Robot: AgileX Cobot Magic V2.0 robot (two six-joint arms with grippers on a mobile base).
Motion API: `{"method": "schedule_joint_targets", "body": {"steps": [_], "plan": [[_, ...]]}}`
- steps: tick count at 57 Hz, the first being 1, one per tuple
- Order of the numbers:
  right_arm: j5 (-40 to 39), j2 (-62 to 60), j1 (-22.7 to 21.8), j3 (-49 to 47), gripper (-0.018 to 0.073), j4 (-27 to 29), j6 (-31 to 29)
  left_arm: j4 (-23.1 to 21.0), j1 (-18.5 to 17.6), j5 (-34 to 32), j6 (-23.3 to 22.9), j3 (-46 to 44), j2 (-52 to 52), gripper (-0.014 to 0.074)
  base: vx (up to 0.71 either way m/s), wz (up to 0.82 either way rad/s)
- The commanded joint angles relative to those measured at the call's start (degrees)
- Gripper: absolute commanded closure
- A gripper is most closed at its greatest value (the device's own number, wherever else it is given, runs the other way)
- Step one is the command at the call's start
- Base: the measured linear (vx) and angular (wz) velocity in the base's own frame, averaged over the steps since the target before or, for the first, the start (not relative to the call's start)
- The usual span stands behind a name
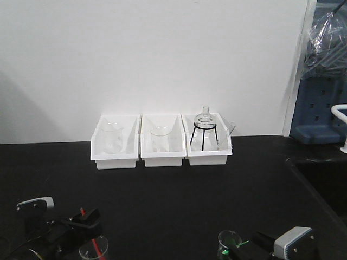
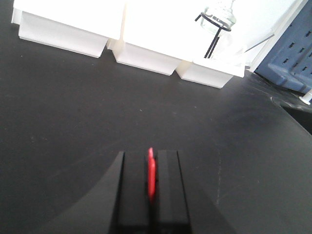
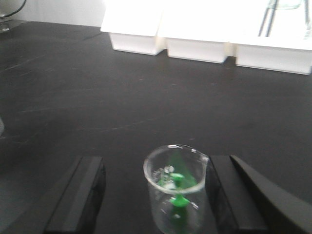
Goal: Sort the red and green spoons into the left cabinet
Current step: 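Grasp the red spoon with the left gripper, green spoon with right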
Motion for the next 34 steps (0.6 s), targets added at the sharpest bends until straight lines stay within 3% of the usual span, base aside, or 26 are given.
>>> {"method": "schedule_joint_targets", "body": {"steps": [1, 21, 34], "plan": [[-5.8, -0.6, 1.3, -2.2, 0.0056, 1.5, -0.9, -0.5, -0.2, -4.8, 0.1, -1.5, -2.7, 0.0604, 0.0, 0.0], [-6.4, 1.6, 1.7, -3.0, 0.0092, 7.6, -2.1, -0.5, -0.2, -4.3, 0.1, -1.4, -2.5, 0.0603, 0.0, 0.0], [-6.4, 1.9, 1.7, -3.0, 0.0214, 7.5, -2.1, -0.5, -0.2, -4.3, 0.1, -1.4, -2.5, 0.0603, 0.0, 0.0]]}}
